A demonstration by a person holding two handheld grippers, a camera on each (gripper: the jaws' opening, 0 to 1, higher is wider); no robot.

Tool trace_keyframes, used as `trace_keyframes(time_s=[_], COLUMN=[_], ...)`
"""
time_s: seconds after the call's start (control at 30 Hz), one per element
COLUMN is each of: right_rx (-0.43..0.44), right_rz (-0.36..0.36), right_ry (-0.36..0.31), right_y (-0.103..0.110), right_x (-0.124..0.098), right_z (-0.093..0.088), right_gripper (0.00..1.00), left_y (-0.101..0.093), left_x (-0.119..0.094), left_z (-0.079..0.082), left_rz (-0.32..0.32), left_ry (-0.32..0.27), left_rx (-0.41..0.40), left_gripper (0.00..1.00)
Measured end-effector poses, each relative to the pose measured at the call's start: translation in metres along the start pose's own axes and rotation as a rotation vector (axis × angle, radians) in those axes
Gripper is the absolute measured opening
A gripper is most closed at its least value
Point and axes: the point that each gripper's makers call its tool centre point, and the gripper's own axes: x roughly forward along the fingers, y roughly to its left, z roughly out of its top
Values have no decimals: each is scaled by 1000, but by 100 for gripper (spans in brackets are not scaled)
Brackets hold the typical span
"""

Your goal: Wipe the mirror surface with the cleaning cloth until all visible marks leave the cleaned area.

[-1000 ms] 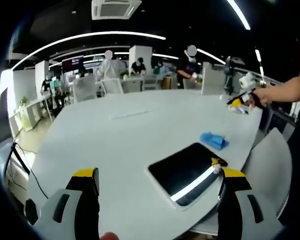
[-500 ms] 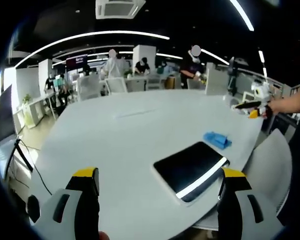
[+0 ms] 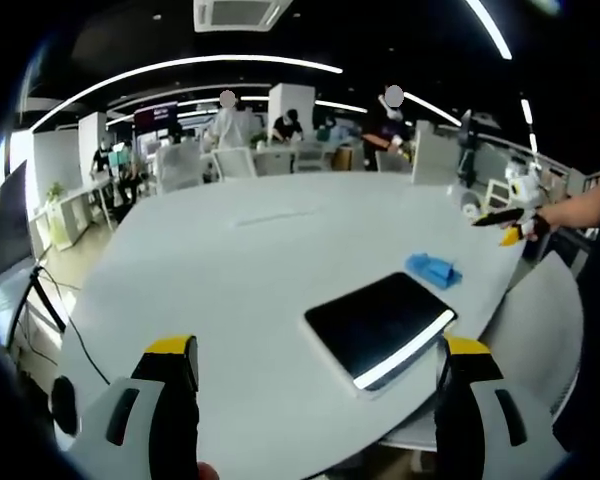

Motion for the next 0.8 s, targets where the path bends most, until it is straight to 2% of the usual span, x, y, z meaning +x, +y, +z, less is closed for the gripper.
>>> trace_keyframes(time_s=[0.13,0.2,0.43,0.6,0.8], right_rx=[-8,-38,-2,-31,-2], right_rz=[15,19,7,16,19], right_ry=[19,-3,-24,5,3], right_y=[5,6,-4,-1,-1], right_x=[1,-1,-3,-4,-3], right_z=[-8,-6,-6,-9,-11], right_gripper=[100,100,100,100,100], left_y=[-1,0,-2,-1,1], left_x=[0,0,2,2,1], left_z=[-1,0,2,3,7], left_rz=[-1,6,6,5,6], left_ry=[0,-3,-3,0,-2], left_rx=[1,7,10,17,21], left_gripper=[99,99,99,99,99])
